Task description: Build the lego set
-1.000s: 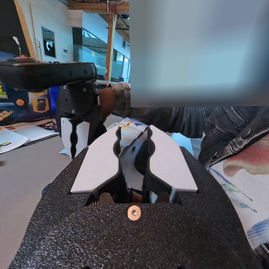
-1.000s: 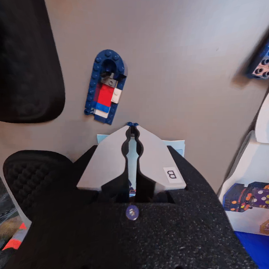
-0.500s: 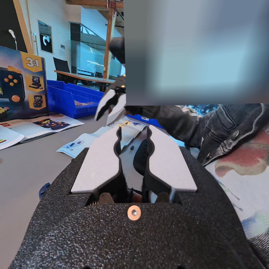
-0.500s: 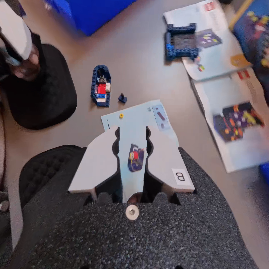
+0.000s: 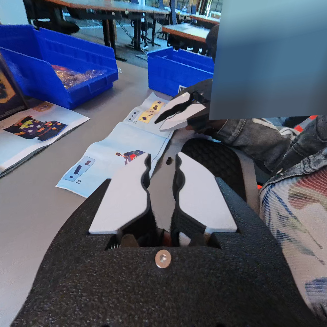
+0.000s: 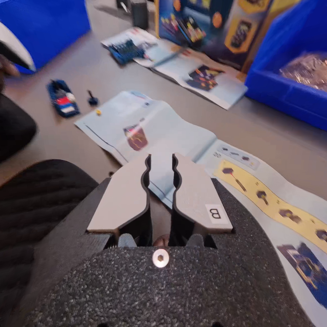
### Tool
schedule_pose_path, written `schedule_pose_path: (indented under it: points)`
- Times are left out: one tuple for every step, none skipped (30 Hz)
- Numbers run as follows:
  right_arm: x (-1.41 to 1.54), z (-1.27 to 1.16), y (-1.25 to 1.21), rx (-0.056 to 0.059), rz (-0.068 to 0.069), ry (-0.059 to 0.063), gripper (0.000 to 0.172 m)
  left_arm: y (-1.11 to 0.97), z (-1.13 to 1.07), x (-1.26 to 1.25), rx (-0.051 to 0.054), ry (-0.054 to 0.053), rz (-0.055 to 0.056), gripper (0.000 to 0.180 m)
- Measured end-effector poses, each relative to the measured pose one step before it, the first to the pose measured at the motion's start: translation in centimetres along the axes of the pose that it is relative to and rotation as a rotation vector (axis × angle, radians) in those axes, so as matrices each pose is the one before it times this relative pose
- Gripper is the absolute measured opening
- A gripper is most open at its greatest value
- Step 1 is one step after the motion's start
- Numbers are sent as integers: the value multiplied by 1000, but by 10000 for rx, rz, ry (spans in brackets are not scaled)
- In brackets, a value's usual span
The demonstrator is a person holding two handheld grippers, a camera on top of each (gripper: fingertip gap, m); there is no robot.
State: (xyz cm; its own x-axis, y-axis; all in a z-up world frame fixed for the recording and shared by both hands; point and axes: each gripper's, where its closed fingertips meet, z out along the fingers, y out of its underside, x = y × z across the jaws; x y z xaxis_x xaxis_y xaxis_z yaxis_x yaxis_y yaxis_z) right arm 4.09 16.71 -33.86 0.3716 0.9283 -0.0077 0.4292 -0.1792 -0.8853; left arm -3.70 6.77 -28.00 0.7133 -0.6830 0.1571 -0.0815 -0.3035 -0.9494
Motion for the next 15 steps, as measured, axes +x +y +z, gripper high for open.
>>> schedule_pose_path:
  points:
    - [594, 194, 756, -383, 6, 349, 22, 135, 546, -71, -155, 17, 102, 22]
    - [403, 160, 602, -350, 53, 275, 22, 80, 487, -140, -121, -71, 91, 18]
    - [306, 147, 473, -296, 53, 238, 24, 33, 431, -280, -68, -147, 50, 16]
    - [220, 254, 493, -288, 7, 185, 24, 70, 394, -288, -62, -127, 19, 12]
    - [104, 239, 611, -368, -39, 118, 24, 135, 379, -227, -84, -59, 18, 10]
    - [-49, 327, 672, -417, -66, 36, 25, 237, 314, -265, -114, -76, 22, 10]
    - [-2, 51, 72, -73, -88, 95, 25, 291, 263, -265, -100, -98, -7, 10]
    - [-106, -12, 15, 2, -109, 24, 23, 270, 220, -150, -28, -10, -52, 10]
    - [1, 21, 40, -31, -54, 91, 23, 185, 113, 51, 42, 105, -82, 11]
    - [-32, -8, 49, -21, -95, 87, 22, 24, 1, 182, 114, 156, -37, 12]
    - [-69, -21, 9, -13, -81, 75, 22, -109, -129, 21, 134, 33, 7, 13]
    - [-87, -10, 2, -10, -41, 52, 21, -274, -164, -60, 194, -50, 48, 14]
    - [-131, -15, -11, -1, -33, 1, 20, -348, -116, -88, 254, -36, 28, 15]
    - [-244, -3, 16, -13, -43, -104, 17, -327, -70, 44, 272, 88, -42, 15]
    - [-136, -21, -7, 2, 2, -50, 17, -283, -33, 181, 253, 206, -121, 16]
